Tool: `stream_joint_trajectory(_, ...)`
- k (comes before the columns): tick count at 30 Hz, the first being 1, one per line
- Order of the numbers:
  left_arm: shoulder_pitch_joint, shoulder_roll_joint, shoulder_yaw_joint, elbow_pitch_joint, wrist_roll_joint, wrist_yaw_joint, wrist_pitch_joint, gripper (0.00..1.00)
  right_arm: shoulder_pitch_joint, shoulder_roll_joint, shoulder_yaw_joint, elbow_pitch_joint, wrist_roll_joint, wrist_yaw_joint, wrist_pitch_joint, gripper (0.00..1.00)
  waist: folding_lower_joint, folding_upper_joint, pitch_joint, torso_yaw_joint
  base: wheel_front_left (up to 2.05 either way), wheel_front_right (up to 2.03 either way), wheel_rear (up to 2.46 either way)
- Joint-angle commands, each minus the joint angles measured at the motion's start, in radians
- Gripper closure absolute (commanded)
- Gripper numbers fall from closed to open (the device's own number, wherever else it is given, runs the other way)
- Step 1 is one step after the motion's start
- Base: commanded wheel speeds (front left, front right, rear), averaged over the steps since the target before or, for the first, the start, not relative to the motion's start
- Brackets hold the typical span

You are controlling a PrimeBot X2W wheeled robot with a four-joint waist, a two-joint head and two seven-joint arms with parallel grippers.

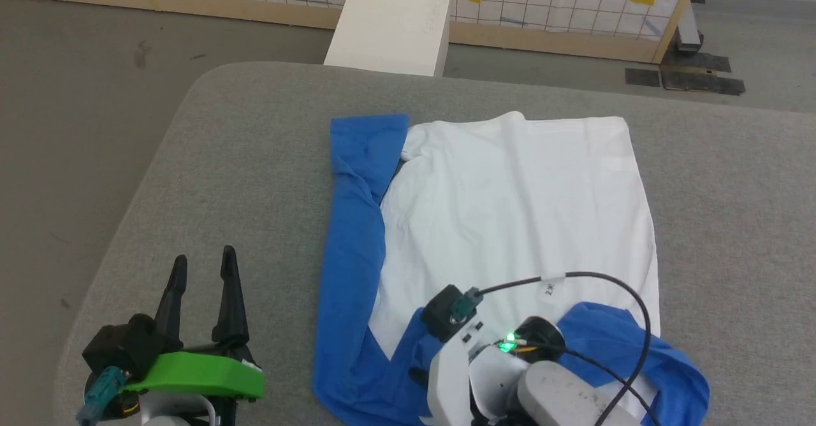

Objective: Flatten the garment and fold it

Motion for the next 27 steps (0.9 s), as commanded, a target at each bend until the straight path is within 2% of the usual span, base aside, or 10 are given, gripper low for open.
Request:
stream_joint_trajectory(1, 0.006, 0.000, -0.003, 0.001, -0.007, 0.004, -0.004, 0.00, -0.022, 0.002, 0.011, 0.014, 0.011, -0.002, -0.015, 1.00, 0.0001, 0.0000, 0.003, -0.001, 0.00, 0.00, 0.00)
stream_joint_trajectory(2, 0.003, -0.001, -0.005, 0.002, -0.008, 0.003, -0.004, 0.00, -0.028, 0.002, 0.021, 0.027, 0.018, -0.002, -0.022, 1.00, 0.0001, 0.0000, 0.004, 0.000, 0.00, 0.00, 0.00)
stream_joint_trajectory(3, 0.002, -0.001, -0.007, 0.003, -0.009, 0.003, -0.004, 0.00, -0.034, 0.002, 0.030, 0.036, 0.021, -0.002, -0.024, 0.77, 0.0001, 0.0000, 0.004, 0.000, 0.00, 0.00, 0.00)
stream_joint_trajectory(4, 0.000, -0.002, -0.009, 0.004, -0.010, 0.003, -0.005, 0.00, -0.041, 0.002, 0.036, 0.043, 0.028, -0.002, -0.029, 0.20, 0.0001, 0.0000, 0.004, 0.000, 0.00, 0.00, 0.00)
stream_joint_trajectory(5, 0.000, -0.002, -0.009, 0.005, -0.011, 0.003, -0.005, 0.00, -0.046, 0.002, 0.037, 0.046, 0.036, -0.002, -0.033, 0.00, 0.0001, 0.0000, 0.004, 0.000, 0.00, 0.00, 0.00)
stream_joint_trajectory(11, 0.010, 0.002, -0.004, 0.007, -0.013, 0.008, -0.007, 0.00, -0.080, 0.002, 0.007, -0.006, 0.107, -0.002, -0.051, 0.00, 0.0001, 0.0000, -0.013, -0.015, 0.00, 0.00, 0.00)
stream_joint_trajectory(15, 0.022, 0.009, 0.001, 0.002, -0.013, 0.015, -0.005, 0.00, -0.088, 0.002, -0.088, -0.088, 0.130, -0.002, -0.071, 0.00, 0.0001, 0.0000, -0.032, -0.032, 0.00, 0.00, 0.00)
stream_joint_trajectory(22, 0.041, 0.013, 0.002, -0.012, -0.015, 0.026, 0.001, 0.00, -0.028, 0.002, -0.428, -0.236, 0.073, -0.002, -0.166, 0.00, 0.0001, 0.0000, -0.050, -0.064, 0.00, 0.00, 0.00)
stream_joint_trajectory(27, 0.038, 0.013, -0.003, -0.018, -0.021, 0.029, 0.005, 0.00, 0.043, 0.002, -0.668, -0.316, 0.022, -0.002, -0.192, 0.00, 0.0001, 0.0000, -0.038, -0.083, 0.00, 0.00, 0.00)
